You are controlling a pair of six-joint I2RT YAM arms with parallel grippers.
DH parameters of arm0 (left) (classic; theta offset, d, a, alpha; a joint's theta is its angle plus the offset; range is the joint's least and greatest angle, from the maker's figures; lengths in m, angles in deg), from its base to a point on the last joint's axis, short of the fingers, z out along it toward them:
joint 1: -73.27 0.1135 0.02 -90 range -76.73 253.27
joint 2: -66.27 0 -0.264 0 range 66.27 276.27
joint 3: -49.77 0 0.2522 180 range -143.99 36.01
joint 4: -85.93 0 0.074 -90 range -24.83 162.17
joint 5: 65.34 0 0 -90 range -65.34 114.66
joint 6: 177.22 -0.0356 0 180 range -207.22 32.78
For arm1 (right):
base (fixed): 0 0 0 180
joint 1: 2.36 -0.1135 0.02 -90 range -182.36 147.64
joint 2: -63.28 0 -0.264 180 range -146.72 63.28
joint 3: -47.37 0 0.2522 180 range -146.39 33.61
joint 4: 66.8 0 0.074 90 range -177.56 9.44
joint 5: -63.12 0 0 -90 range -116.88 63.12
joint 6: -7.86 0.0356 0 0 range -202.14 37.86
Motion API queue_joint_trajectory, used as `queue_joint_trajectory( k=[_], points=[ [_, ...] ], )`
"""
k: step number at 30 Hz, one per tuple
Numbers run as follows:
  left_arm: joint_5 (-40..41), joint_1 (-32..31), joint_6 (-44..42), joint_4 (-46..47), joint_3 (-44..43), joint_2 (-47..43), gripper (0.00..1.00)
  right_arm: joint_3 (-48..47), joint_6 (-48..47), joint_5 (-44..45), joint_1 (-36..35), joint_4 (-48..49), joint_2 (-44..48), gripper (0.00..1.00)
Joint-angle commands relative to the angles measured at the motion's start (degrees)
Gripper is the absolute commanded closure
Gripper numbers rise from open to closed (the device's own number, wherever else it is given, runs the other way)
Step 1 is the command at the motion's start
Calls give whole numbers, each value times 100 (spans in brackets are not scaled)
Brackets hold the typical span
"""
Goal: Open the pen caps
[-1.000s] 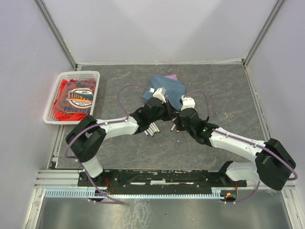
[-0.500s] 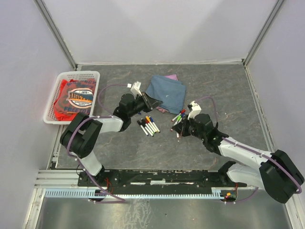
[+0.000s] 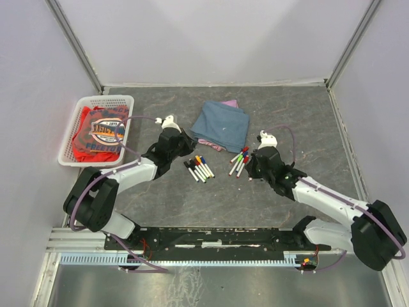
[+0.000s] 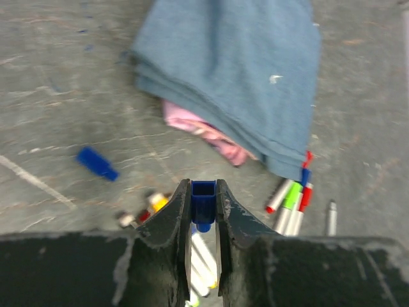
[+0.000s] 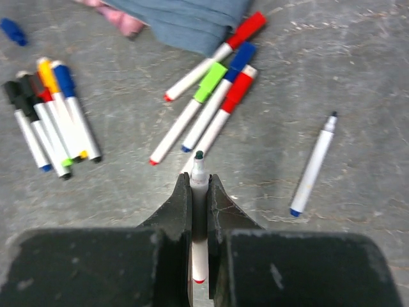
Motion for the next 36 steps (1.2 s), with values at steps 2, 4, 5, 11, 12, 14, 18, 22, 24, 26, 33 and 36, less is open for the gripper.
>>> queue_joint_trajectory(
  k=[2,4,5,11,12,14,18,22,24,26,33,36],
  points=[
    [1241,2,-393,-678,233,-146,93,-463,158,1015,8,-693,-579,93],
    [1390,-1,-367,-675,314,-98,93,-519,211,1184,14,-769,-757,92],
    [1470,2,-353,-658,373,-86,92,-541,229,1268,12,-783,-836,91],
    [1732,6,-272,-440,603,5,90,-676,274,1515,10,-835,-1201,90],
    [1741,10,-263,-418,611,23,89,-703,276,1537,14,-833,-1259,90],
    [1753,2,-262,-391,611,62,88,-735,300,1589,9,-842,-1397,90],
    [1804,5,-267,-370,601,128,85,-798,396,1657,19,-836,-1636,84],
    [1834,10,-283,-293,604,234,82,-860,469,1708,42,-797,-1865,77],
    [1847,10,-297,-280,595,288,80,-910,507,1738,64,-807,-1996,74],
    [1874,7,-297,-280,601,319,76,-939,530,1767,75,-817,-2089,69],
    [1920,7,-297,-245,647,291,61,-966,469,1769,78,-849,-1997,62],
    [1921,11,-282,-236,668,251,52,-969,371,1798,59,-882,-1730,60]
  ],
)
